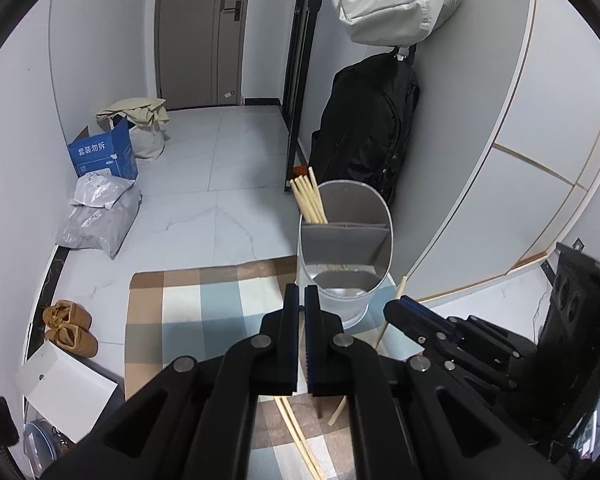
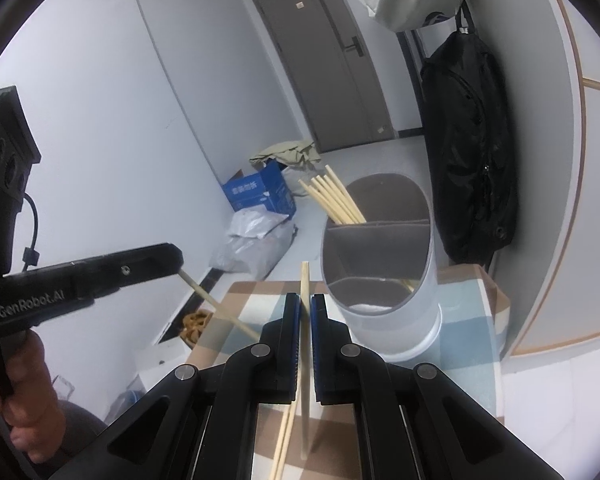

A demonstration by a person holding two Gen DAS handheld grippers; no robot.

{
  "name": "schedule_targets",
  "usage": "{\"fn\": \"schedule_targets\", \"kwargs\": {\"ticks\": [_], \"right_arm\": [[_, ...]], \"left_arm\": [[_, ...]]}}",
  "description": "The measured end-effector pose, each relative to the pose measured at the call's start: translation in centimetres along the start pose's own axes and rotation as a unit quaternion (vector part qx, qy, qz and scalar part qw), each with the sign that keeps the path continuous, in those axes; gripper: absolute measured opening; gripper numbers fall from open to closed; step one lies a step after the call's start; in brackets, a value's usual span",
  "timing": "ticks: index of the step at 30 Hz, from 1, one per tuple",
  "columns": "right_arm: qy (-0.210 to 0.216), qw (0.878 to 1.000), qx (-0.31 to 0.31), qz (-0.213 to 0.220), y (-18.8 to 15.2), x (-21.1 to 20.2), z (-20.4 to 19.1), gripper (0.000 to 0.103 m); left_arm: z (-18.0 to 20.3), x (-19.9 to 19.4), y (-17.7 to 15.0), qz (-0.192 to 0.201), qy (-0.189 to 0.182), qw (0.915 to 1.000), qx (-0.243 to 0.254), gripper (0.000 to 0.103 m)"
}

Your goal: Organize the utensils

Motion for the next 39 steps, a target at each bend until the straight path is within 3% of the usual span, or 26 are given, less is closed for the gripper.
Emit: {"fn": "schedule_targets", "kwargs": {"ticks": [13, 32, 39], "right_arm": [[-0.003, 1.000, 0.009, 0.011, 1.6, -0.5, 0.9, 0.005], [-0.008, 0.996, -0.036, 0.080, 11.2, -4.0, 0.6, 0.005], [-0.011, 0.993, -0.055, 0.101, 14.6, -3.7, 0.8, 0.005]], "left_arm": [[1.1, -0.4, 1.3, 0.001, -0.019, 0.9998, 0.005, 0.000], [4.3, -3.8, 8.1, 0.056, -0.037, 0.9970, 0.039, 0.000], [5.0, -3.4, 10.9, 0.072, -0.033, 0.9956, 0.049, 0.000]]}}
Point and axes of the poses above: each gripper's, at about its wrist camera, not at the fingertips, and x roughly the way its jaws point, z to its right, y to its top, the point moved 1 cm from there along x, roughly the way its jaws point, and after that the axes turned 3 degrees about -x, right-handed, at the moved point
